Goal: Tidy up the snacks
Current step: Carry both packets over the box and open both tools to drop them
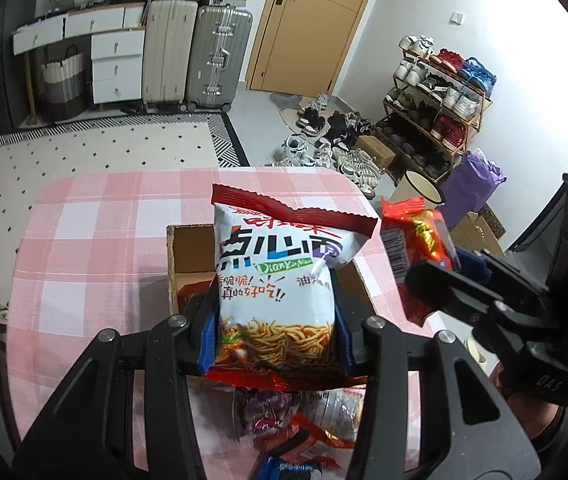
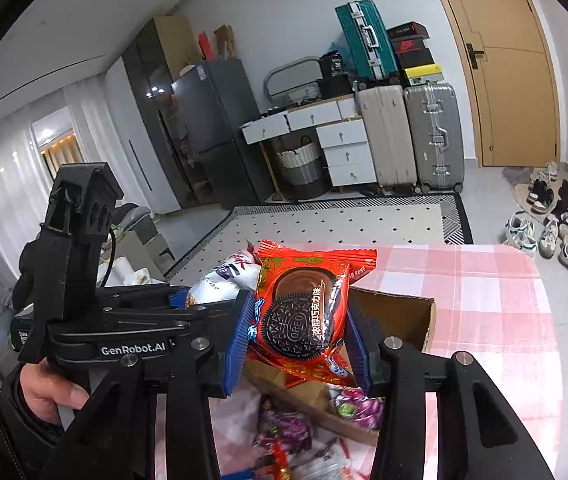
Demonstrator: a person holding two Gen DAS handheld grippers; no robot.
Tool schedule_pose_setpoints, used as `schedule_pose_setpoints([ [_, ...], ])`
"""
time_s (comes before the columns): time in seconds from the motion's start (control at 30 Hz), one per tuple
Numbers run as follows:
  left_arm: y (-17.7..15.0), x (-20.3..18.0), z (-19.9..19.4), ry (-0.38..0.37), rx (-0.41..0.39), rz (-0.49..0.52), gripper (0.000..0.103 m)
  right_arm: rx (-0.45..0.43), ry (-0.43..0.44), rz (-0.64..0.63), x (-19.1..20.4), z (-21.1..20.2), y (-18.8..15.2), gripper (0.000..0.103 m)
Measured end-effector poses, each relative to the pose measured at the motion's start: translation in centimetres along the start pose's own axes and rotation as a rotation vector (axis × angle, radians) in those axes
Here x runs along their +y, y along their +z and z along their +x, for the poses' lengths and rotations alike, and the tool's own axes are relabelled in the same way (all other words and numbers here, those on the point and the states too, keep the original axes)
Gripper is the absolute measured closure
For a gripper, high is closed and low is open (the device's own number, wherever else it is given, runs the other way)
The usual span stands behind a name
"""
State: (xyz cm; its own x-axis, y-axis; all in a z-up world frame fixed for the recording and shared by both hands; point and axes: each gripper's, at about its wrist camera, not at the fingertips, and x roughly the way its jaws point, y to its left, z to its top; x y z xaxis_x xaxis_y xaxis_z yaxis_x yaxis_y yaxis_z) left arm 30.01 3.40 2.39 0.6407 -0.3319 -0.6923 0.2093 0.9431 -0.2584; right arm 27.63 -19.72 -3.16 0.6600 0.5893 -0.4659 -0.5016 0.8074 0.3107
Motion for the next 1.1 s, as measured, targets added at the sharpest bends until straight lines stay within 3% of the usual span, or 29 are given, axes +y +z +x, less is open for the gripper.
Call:
schedule_pose_setpoints([
  [0.63,-0.8,2.4,8.9,0.010,0.100,-0.023,0.060,0.106,-0.032,0.051,-5.5,7.4,-1.7,0.059],
  [0.73,-0.9,2.3,9.1,0.010,0.105,-0.023,0.054,0.104,-0.054,0.049,-5.6,7.7,-1.9,0.054],
  [0.87,-1.1,2.4,8.8,0.027,0.090,-0.018,0.029,0.089,-0.062,0.060,-5.9,7.3,-2.1,0.049],
  [1.0,-1.3,2.3,7.5,0.048,0.065,-0.014,0.029,0.062,-0.061,0.073,-6.0,6.1,-1.7,0.048],
  [1.1,-1.7,2.1,6.4,0.047,0.051,-0.008,0.029,0.029,-0.069,0.070,-5.6,4.6,-1.8,0.037],
])
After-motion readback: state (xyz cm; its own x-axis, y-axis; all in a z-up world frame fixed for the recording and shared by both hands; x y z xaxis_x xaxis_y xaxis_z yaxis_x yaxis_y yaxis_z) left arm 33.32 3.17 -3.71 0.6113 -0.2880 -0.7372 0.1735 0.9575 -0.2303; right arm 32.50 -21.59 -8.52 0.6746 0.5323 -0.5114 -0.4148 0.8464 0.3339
